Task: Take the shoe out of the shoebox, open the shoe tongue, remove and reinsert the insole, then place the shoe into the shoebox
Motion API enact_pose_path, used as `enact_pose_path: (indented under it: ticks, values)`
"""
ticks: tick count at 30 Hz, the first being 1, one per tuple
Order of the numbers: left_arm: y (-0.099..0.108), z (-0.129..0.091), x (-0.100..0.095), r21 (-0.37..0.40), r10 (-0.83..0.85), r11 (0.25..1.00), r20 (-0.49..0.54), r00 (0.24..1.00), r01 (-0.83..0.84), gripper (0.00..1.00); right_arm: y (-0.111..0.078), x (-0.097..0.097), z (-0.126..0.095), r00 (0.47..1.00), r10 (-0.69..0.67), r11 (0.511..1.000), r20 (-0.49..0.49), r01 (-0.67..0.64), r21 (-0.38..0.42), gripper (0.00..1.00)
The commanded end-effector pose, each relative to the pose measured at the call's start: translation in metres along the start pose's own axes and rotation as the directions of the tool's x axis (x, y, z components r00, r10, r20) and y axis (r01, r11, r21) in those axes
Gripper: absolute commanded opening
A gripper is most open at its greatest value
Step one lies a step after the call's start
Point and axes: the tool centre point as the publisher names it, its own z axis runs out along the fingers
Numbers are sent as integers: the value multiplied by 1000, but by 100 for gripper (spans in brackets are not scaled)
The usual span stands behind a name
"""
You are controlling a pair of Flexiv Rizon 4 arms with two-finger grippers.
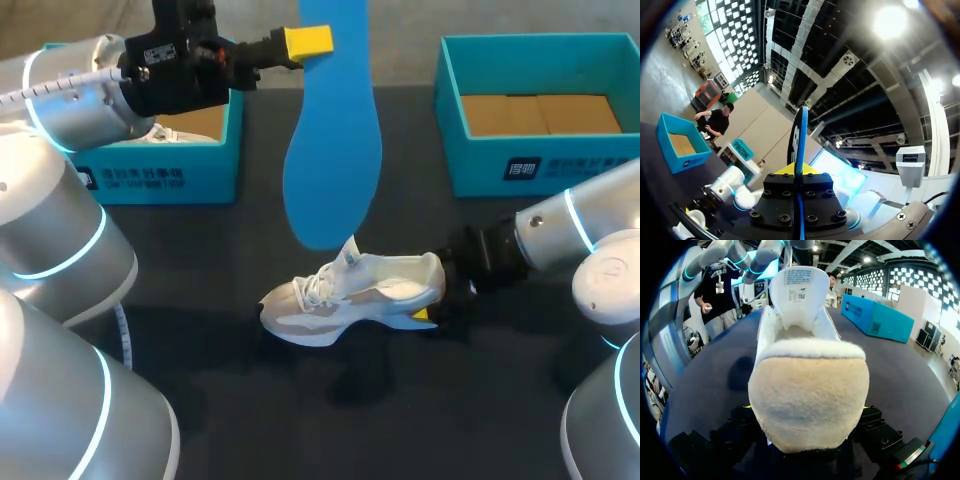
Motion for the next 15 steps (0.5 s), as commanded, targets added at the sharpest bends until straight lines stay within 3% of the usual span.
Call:
enact_pose_path:
  ticks: [1,12,15]
  values:
    - [2,-1,-2,2,2,1000,2,1000,-2,0,1,0,1,1000,0,1000,1,0,4,0]
    - [2,-1,-2,2,2,1000,2,1000,-2,0,1,0,1,1000,0,1000,1,0,4,0]
    - [2,-1,-2,2,2,1000,2,1000,-2,0,1,0,1,1000,0,1000,1,0,4,35]
